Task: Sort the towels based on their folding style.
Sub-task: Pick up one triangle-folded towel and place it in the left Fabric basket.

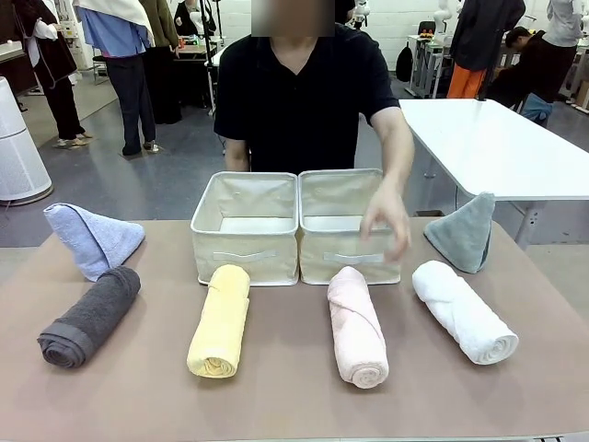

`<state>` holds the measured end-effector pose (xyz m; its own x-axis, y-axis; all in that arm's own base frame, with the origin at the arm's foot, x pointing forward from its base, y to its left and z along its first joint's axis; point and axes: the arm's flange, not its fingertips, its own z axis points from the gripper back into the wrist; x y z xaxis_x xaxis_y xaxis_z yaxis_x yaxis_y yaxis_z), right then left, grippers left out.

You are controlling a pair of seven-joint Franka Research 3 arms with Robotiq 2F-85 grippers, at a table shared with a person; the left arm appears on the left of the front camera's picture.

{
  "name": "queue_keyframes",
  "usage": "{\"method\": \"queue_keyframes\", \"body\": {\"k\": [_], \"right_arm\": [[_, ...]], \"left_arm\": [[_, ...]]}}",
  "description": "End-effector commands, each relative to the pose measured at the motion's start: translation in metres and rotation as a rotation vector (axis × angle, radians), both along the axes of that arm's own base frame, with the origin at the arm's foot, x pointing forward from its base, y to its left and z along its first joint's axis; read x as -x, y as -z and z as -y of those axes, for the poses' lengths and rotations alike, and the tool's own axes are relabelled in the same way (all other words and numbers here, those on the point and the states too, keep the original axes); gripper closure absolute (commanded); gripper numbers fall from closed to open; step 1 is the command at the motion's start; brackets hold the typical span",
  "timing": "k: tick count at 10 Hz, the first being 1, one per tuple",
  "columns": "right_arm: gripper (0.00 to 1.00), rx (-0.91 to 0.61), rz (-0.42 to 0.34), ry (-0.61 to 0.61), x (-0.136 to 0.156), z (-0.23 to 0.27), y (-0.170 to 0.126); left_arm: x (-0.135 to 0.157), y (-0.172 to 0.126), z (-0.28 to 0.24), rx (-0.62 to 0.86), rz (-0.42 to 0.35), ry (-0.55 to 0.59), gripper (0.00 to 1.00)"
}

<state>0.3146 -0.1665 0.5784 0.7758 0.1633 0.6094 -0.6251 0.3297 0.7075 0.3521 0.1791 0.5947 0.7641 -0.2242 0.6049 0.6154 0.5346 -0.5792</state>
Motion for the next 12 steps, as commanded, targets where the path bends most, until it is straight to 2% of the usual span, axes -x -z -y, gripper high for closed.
{"method": "queue_keyframes", "body": {"k": [1, 3, 4, 5, 7, 8, 10, 12], "right_arm": [[0.00, -0.025, 0.023, -0.014, -0.003, 0.001, 0.000], [0.00, -0.025, 0.023, -0.014, -0.003, 0.001, 0.000], [0.00, 0.000, 0.000, 0.000, 0.000, 0.000, 0.000], [0.00, 0.009, 0.029, 0.098, 0.004, 0.006, -0.001], [0.00, 0.033, 0.079, 0.151, 0.017, 0.008, -0.004], [0.00, 0.075, 0.148, 0.236, 0.026, 0.007, -0.006], [0.00, 0.087, 0.187, 0.271, 0.032, 0.007, -0.005], [0.00, 0.095, 0.184, 0.321, 0.025, 0.012, 0.000]], "left_arm": [[0.000, 0.000, -0.002, 0.011, 0.020, 0.014, 0.00], [0.000, 0.000, -0.002, 0.011, 0.020, 0.014, 0.00], [0.000, 0.000, -0.002, 0.011, 0.020, 0.014, 0.00], [0.000, 0.000, -0.002, 0.011, 0.020, 0.014, 0.00], [0.000, 0.000, -0.002, 0.011, 0.020, 0.014, 0.00], [0.000, 0.000, -0.002, 0.011, 0.020, 0.014, 0.00], [0.000, 0.000, -0.002, 0.011, 0.020, 0.014, 0.00], [0.000, 0.000, -0.002, 0.011, 0.020, 0.014, 0.00]]}}
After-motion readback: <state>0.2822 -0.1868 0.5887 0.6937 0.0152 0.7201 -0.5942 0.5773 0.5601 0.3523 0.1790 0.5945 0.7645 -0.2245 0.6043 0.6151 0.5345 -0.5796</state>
